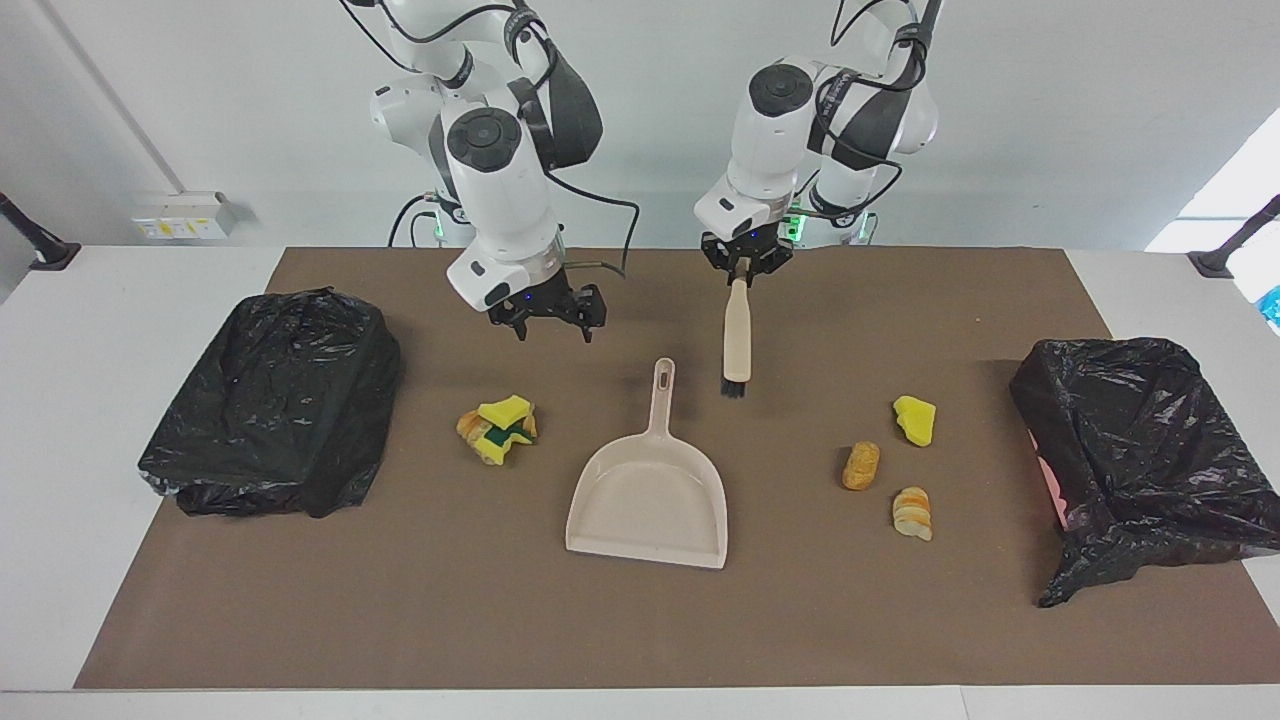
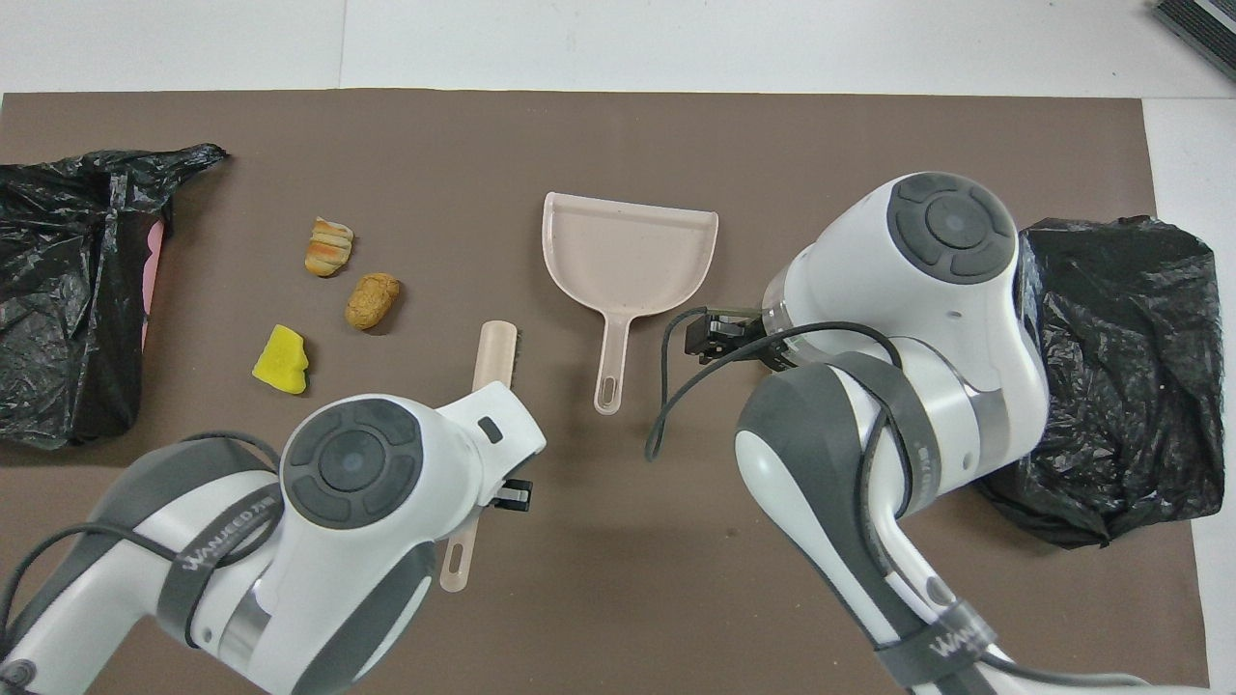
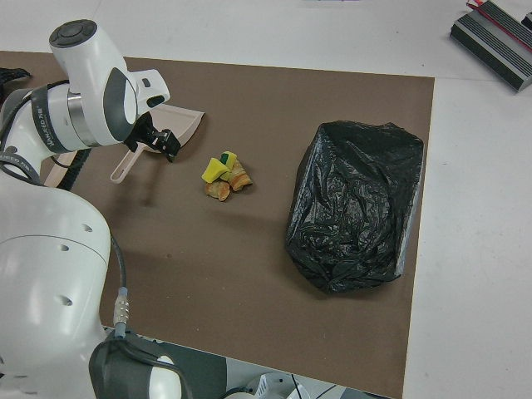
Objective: Sweep and dump trash in bin
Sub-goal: 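Lift the brush with the left gripper while the right gripper grasps the dustpan, then sweep the yellow and brown trash with the brush into the dustpan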
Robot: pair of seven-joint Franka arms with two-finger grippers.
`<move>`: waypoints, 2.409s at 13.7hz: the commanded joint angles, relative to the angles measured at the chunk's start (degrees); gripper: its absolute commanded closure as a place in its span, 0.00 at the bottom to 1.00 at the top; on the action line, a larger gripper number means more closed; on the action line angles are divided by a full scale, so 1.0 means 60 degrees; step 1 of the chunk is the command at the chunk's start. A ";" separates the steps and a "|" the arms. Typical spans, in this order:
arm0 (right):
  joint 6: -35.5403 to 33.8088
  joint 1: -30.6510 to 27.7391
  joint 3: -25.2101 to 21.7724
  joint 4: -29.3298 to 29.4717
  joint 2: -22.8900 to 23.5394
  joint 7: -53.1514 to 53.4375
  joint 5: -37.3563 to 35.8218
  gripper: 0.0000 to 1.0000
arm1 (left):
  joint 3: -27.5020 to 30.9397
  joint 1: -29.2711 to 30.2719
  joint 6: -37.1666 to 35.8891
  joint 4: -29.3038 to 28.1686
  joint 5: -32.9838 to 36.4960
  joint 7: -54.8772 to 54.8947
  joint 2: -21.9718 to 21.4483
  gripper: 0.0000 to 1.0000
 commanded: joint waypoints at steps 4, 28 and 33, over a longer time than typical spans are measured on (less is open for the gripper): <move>0.0819 0.1058 -0.0007 0.3118 0.3497 0.2251 0.0301 0.00 | -0.0109 0.2779 0.0601 -0.0066 0.0145 0.2973 0.0259 1.00; -0.0422 0.0549 -0.0051 0.1483 0.1777 -0.5164 0.0143 1.00 | -0.0168 0.2830 0.0471 0.0229 0.1113 0.6452 0.2575 1.00; -0.0747 0.0578 -0.0022 -0.0421 0.0353 -0.9335 -0.0915 1.00 | -0.0124 0.3044 0.0107 0.0591 0.0778 0.6069 0.2354 1.00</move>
